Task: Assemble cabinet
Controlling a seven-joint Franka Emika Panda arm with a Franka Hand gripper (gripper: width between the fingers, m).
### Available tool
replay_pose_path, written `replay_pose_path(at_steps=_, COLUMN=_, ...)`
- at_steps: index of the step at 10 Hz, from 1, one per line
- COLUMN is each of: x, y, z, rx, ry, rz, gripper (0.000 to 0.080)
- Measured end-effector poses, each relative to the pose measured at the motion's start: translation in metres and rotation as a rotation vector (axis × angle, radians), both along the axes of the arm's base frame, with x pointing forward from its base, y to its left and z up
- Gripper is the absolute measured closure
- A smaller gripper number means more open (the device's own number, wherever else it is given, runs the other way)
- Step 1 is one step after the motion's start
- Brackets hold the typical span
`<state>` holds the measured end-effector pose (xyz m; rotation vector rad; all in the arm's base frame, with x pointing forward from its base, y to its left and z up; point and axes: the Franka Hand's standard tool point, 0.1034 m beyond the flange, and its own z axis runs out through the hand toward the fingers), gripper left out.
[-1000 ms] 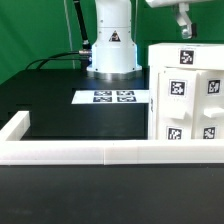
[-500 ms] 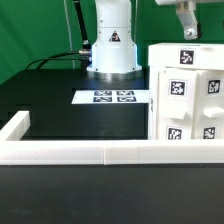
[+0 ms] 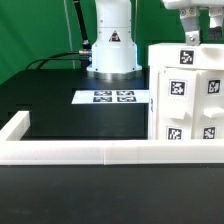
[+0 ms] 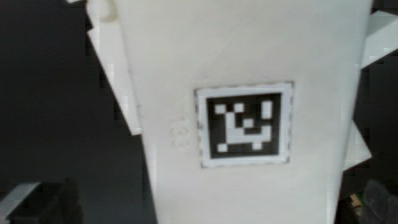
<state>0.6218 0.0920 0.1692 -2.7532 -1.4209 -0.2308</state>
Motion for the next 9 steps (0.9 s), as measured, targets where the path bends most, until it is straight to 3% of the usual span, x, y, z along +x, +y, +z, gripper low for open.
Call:
replay_pose_path(at_steps=4, x=-0.002, y=-0.012, z=-0.011, rx=-0.003, ry=0.019, rz=-0.019, gripper=0.0002)
replay_pose_path(at_steps=9, x=-0.012, y=-0.017, z=-0.028, rx=-0.006, ry=0.043, rz=-0.037, gripper=0.0002)
